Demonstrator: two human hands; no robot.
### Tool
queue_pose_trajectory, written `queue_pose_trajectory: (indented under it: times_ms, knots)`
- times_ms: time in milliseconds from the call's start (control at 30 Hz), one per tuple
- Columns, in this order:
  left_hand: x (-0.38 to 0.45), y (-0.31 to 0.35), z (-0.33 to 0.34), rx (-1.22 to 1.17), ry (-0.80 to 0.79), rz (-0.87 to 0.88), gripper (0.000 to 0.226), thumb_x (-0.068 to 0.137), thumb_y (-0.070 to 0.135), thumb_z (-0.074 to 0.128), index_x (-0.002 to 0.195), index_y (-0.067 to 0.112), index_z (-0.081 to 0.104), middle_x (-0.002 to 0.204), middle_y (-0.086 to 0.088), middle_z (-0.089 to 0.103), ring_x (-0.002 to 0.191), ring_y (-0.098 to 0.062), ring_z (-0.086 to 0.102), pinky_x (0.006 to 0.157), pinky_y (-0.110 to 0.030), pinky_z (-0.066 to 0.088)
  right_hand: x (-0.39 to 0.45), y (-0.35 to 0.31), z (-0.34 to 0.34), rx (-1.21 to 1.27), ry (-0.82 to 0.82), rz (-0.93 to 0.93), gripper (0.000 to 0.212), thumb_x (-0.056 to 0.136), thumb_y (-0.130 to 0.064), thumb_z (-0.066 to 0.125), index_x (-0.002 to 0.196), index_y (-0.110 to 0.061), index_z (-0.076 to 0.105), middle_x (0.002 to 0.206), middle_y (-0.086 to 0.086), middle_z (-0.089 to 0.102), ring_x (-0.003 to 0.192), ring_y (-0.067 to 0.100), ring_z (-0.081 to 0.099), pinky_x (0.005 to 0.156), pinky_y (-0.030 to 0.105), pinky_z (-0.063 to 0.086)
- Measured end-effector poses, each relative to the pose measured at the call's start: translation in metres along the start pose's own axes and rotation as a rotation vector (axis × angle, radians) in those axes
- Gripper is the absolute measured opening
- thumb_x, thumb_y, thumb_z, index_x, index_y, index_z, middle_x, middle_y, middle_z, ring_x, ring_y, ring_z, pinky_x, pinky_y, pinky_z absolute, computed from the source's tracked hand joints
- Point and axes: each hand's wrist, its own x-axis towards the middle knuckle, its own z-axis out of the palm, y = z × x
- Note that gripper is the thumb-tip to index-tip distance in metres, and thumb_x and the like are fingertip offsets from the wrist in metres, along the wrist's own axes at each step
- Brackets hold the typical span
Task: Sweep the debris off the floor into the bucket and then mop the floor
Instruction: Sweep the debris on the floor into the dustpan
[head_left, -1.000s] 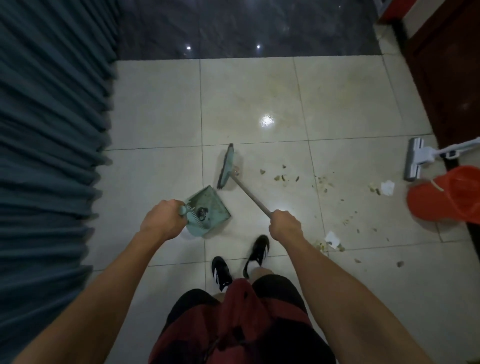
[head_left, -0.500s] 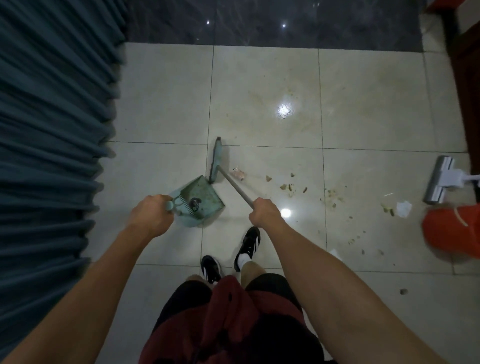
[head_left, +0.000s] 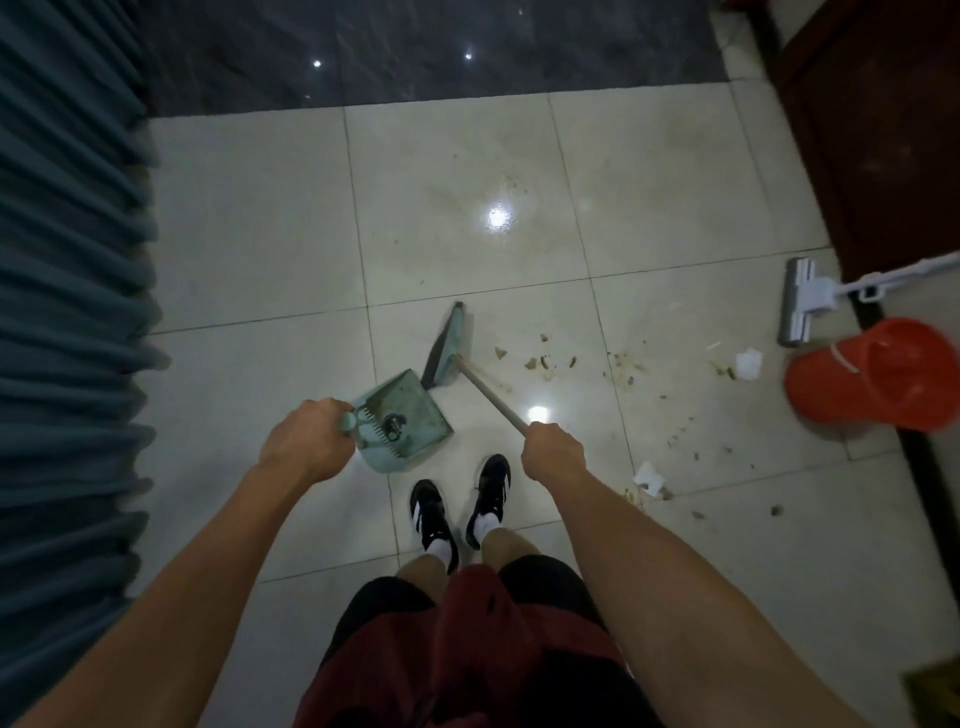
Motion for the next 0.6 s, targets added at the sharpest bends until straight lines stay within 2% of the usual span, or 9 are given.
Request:
queue_pose_trajectory:
  times_ms: [167, 300, 433, 533, 600]
  knots:
    - [-0.001, 0.02, 0.007, 0.032, -0.027, 0.099, 0.016, 0.088, 0.016, 0.059, 0.095, 0.022, 0.072, 0.087, -0.006, 0.069, 0.079, -0.029, 0.066, 0.074, -0.038, 0.059, -0.019, 0.034, 0.022, 0.048, 0.001, 0.087, 0.027, 0.096, -0.011, 0.051, 0.121, -0.013, 0.06, 0.091, 0.002, 0.056, 0.079, 0.019, 0.058, 0.071, 0.03, 0.051]
    - [-0.005, 0.044, 0.016, 0.086, -0.051, 0.173, 0.017, 0.086, 0.016, 0.06, 0.095, 0.023, 0.072, 0.091, -0.007, 0.07, 0.08, -0.029, 0.066, 0.072, -0.036, 0.058, -0.034, 0.068, 0.042, 0.149, 0.001, 0.202, 0.026, 0.095, -0.012, 0.053, 0.12, -0.011, 0.061, 0.11, 0.006, 0.066, 0.096, 0.022, 0.067, 0.076, 0.031, 0.052]
    - [-0.013, 0.075, 0.036, 0.132, -0.056, 0.23, 0.017, 0.084, 0.018, 0.059, 0.095, 0.024, 0.072, 0.093, -0.006, 0.071, 0.081, -0.029, 0.067, 0.075, -0.038, 0.06, -0.056, 0.114, 0.07, 0.229, -0.001, 0.297, 0.026, 0.094, -0.011, 0.052, 0.119, -0.011, 0.061, 0.114, 0.008, 0.067, 0.101, 0.024, 0.067, 0.074, 0.03, 0.05]
    - [-0.026, 0.103, 0.059, 0.184, -0.059, 0.286, 0.019, 0.086, 0.022, 0.061, 0.101, 0.027, 0.071, 0.096, -0.007, 0.07, 0.084, -0.03, 0.066, 0.073, -0.034, 0.056, -0.077, 0.153, 0.094, 0.265, -0.018, 0.347, 0.023, 0.094, -0.009, 0.051, 0.114, -0.01, 0.063, 0.114, 0.008, 0.067, 0.103, 0.023, 0.067, 0.076, 0.029, 0.051]
    - [-0.039, 0.122, 0.075, 0.218, -0.061, 0.325, 0.019, 0.088, 0.023, 0.06, 0.103, 0.027, 0.071, 0.093, -0.005, 0.069, 0.082, -0.028, 0.066, 0.069, -0.031, 0.053, -0.091, 0.179, 0.117, 0.335, -0.028, 0.377, 0.024, 0.094, -0.009, 0.05, 0.114, -0.009, 0.063, 0.117, 0.009, 0.067, 0.104, 0.024, 0.066, 0.083, 0.031, 0.055]
